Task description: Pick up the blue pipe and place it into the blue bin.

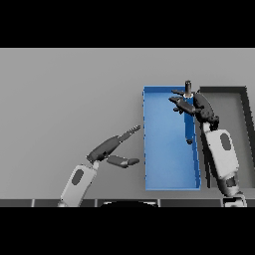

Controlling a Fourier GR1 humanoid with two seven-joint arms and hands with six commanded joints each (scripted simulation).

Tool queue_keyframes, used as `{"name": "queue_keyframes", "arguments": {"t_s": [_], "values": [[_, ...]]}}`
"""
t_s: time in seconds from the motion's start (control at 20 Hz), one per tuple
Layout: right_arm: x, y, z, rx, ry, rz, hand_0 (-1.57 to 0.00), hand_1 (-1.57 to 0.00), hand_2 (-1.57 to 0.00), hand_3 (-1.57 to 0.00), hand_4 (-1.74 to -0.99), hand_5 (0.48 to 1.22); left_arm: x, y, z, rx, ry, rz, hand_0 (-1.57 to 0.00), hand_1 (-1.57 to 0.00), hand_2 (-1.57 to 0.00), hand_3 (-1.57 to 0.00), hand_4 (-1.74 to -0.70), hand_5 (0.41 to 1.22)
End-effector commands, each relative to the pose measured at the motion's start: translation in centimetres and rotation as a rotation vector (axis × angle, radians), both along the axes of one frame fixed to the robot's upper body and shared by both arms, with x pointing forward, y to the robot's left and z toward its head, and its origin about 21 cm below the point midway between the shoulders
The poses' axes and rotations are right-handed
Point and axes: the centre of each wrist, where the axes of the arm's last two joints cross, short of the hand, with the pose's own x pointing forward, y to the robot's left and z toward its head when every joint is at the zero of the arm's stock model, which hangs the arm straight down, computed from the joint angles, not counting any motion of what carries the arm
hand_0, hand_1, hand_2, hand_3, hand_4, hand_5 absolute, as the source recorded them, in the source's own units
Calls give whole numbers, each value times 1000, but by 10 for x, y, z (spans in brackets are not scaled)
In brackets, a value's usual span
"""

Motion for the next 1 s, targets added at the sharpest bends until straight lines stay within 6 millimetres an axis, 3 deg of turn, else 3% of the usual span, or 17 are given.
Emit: {"name": "queue_keyframes", "arguments": {"t_s": [0.0, 0.15, 0.2, 0.25, 0.35, 0.5, 0.7, 0.95], "values": [[0, -1, -7, 6, 46, -10, -1571, -1571, -1571, -1005, -1585, 1221, -2, -4, 0, 1, 4, -3, 1, 1, 1, 1, -922, 480], [-4, 4, -18, 4, 150, -42, -1571, -1571, -1571, -514, -1661, 1221, 0, -4, 0, 2, -3, 0, 1, 1, 1, 1, -919, 486], [-2, 4, -18, 12, 187, -63, -1571, -1571, -1571, -411, -1677, 1171, 2, -3, 2, 2, -2, 3, 1, 1, 1, 1, -918, 489], [-3, 4, -19, 8, 222, -78, -1571, -1571, -1518, -455, -1626, 1161, 1, -3, -1, 11, 2, 4, 1, 1, 1, 1, -920, 491], [-4, 3, -21, 12, 269, -103, -1084, -1025, -987, -291, -1469, 1148, -1, -3, -3, 12, 5, 2, 1, 1, 1, 1, -921, 493], [-4, 5, -15, -47, 290, -98, -554, -525, -505, -148, -1339, 1108, 0, -2, -2, 10, 13, 2, 1, 1, 1, 1, -925, 494], [-10, 12, -12, -288, 257, 76, -227, -214, -206, -60, -1233, 913, 1, -2, -2, 8, 13, 9, 1, 1, 1, 1, -926, 496], [-9, 10, -12, -386, 281, 152, -74, -70, -67, -19, -1161, 771, 1, -2, -2, 7, 10, 11, 1, 1, 1, 1, -929, 496]]}}
